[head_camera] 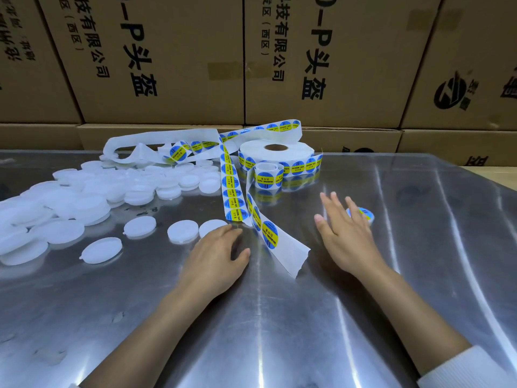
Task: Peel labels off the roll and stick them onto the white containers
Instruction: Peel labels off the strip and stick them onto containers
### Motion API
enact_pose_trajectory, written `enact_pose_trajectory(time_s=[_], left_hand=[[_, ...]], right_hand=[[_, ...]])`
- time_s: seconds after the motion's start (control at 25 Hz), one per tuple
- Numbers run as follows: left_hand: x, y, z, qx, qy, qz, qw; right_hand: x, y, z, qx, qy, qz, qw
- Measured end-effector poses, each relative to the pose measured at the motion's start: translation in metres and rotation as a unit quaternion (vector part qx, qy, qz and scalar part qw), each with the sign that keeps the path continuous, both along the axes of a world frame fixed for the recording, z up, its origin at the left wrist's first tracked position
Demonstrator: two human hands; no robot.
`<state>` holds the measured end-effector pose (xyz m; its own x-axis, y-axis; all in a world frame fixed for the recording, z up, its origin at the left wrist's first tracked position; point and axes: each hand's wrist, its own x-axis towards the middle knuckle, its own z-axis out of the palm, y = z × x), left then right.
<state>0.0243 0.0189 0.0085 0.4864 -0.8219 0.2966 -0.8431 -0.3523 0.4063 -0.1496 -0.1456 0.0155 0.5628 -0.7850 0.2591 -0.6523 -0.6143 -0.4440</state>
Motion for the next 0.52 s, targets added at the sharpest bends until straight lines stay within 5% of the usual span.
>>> enact_pose_trajectory(time_s=[0.36,0.52], left_hand=[[-0.010,0.002,0.005,-0.025,-0.008,-0.052,0.998],[-0.014,-0.002,0.003,-0.057,0.010,-0.083,0.995]], right_hand=[[0.012,0.031,0.010,0.157,-0.139,0.129,0.969],[0.024,0.041,0.004,0.149,-0.145,0.162,0.965]])
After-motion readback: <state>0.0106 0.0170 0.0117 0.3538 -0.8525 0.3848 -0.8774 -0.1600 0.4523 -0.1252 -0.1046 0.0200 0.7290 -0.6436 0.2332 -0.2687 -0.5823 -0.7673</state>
